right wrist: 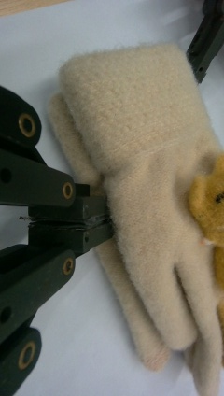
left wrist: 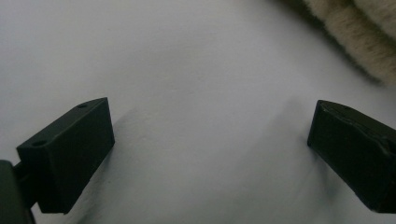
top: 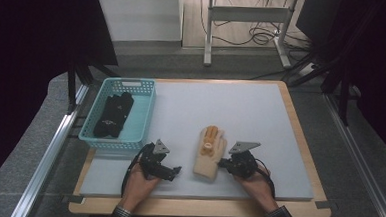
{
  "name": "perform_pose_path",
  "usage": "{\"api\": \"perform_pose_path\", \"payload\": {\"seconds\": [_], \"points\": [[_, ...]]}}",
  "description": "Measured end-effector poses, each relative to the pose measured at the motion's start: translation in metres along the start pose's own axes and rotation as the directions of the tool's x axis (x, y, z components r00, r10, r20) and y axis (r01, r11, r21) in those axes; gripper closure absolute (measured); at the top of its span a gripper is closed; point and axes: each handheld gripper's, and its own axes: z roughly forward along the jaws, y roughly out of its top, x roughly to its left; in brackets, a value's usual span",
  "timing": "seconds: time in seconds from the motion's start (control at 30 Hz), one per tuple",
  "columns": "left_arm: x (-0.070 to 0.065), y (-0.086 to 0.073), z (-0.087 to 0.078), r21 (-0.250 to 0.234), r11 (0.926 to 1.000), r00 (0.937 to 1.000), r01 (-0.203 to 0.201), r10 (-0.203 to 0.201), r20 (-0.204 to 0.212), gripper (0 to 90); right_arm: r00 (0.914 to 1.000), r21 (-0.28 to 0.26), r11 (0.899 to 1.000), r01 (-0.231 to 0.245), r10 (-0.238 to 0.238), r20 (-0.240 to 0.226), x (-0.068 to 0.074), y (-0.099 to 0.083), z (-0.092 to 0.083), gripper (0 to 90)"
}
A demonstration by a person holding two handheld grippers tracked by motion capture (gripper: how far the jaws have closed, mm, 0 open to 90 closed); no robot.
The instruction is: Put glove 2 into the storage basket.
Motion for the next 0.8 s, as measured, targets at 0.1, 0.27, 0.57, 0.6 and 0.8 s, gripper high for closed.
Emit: {"api": "perform_pose_path", "payload": {"seconds": [0.1, 0.27, 0.57, 0.6, 0.8], "points": [[0.0, 0.0, -0.001, 0.003, 1.0, 1.0, -0.007, 0.007, -0.003, 1.3, 1.0, -0.007, 1.0, 0.004, -0.004, -0.007, 0.003, 0.002, 0.004, 86.7], [0.001, -0.005, -0.006, 0.008, 1.0, 1.0, -0.002, 0.002, 0.0, 1.0, 0.9999, -0.009, 1.0, 0.01, -0.01, -0.013, 0.007, 0.006, 0.01, 86.7], [0.012, -0.017, -0.016, 0.008, 0.9998, 0.9996, 0.02, -0.019, -0.022, 0.0, 0.9992, -0.014, 0.999, 0.034, -0.035, -0.021, 0.017, 0.017, 0.024, 85.8], [0.013, -0.018, -0.017, 0.009, 0.9998, 0.9996, 0.02, -0.019, -0.021, 0.0, 0.9991, -0.014, 0.999, 0.036, -0.036, -0.022, 0.018, 0.018, 0.026, 85.6], [0.014, -0.018, -0.017, 0.011, 0.9996, 0.9995, 0.026, -0.026, -0.02, 0.0, 0.9984, -0.014, 0.999, 0.053, -0.053, -0.02, 0.023, 0.028, 0.038, 84.6]]}}
